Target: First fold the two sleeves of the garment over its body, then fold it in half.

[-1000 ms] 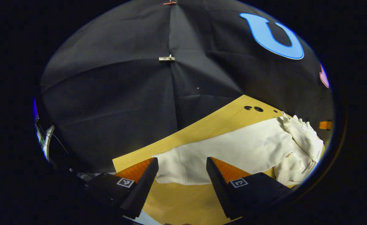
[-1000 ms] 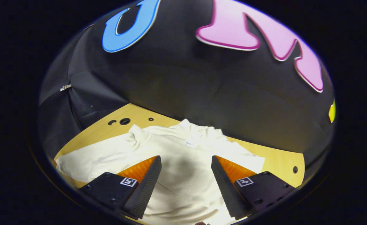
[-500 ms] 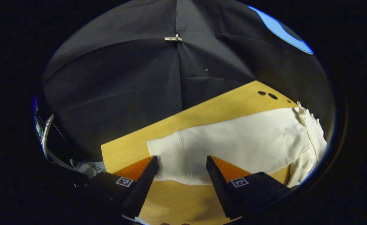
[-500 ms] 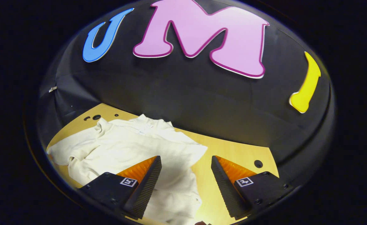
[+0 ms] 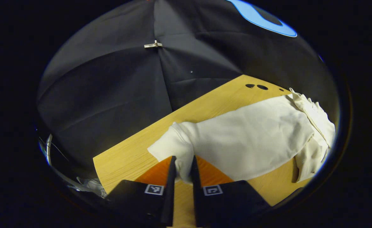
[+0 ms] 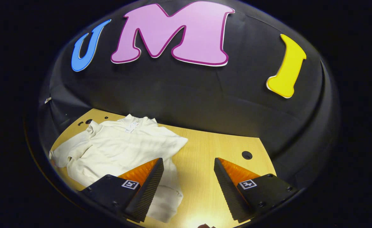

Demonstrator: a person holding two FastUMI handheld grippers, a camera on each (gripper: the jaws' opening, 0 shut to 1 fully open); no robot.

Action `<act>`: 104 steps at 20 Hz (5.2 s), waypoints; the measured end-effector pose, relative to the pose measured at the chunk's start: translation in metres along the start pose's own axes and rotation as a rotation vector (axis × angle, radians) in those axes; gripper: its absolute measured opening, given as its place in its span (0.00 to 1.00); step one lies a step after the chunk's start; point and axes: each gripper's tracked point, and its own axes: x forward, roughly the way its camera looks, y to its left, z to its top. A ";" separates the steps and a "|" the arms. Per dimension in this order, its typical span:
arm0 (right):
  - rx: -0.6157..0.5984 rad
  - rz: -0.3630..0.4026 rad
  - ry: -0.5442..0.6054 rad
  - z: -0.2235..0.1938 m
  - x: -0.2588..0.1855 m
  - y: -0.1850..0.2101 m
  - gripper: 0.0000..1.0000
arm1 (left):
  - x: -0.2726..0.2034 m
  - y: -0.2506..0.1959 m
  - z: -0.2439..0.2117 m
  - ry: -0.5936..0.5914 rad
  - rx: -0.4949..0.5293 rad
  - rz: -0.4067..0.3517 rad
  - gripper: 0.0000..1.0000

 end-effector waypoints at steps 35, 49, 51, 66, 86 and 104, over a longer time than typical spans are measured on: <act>0.203 -0.219 0.044 -0.123 -0.084 -0.115 0.98 | -0.129 -0.423 0.210 -0.236 0.170 -0.707 0.06; 0.245 -0.187 0.019 -0.138 -0.097 -0.112 0.98 | -0.233 -0.612 0.080 -0.118 0.365 -1.053 0.09; 0.249 -0.181 0.018 -0.138 -0.096 -0.110 0.98 | -0.225 -0.619 0.062 -0.084 0.409 -1.027 0.17; 0.242 -0.101 0.027 -0.129 -0.083 -0.059 0.98 | -0.209 -0.491 0.093 -0.175 0.395 -0.901 0.98; 0.259 0.056 0.271 -0.182 -0.003 0.073 0.88 | -0.080 -0.247 -0.012 0.137 0.264 -0.565 0.98; 0.151 0.150 0.228 -0.180 0.000 0.106 0.14 | -0.091 -0.279 -0.047 0.089 0.426 -0.618 0.24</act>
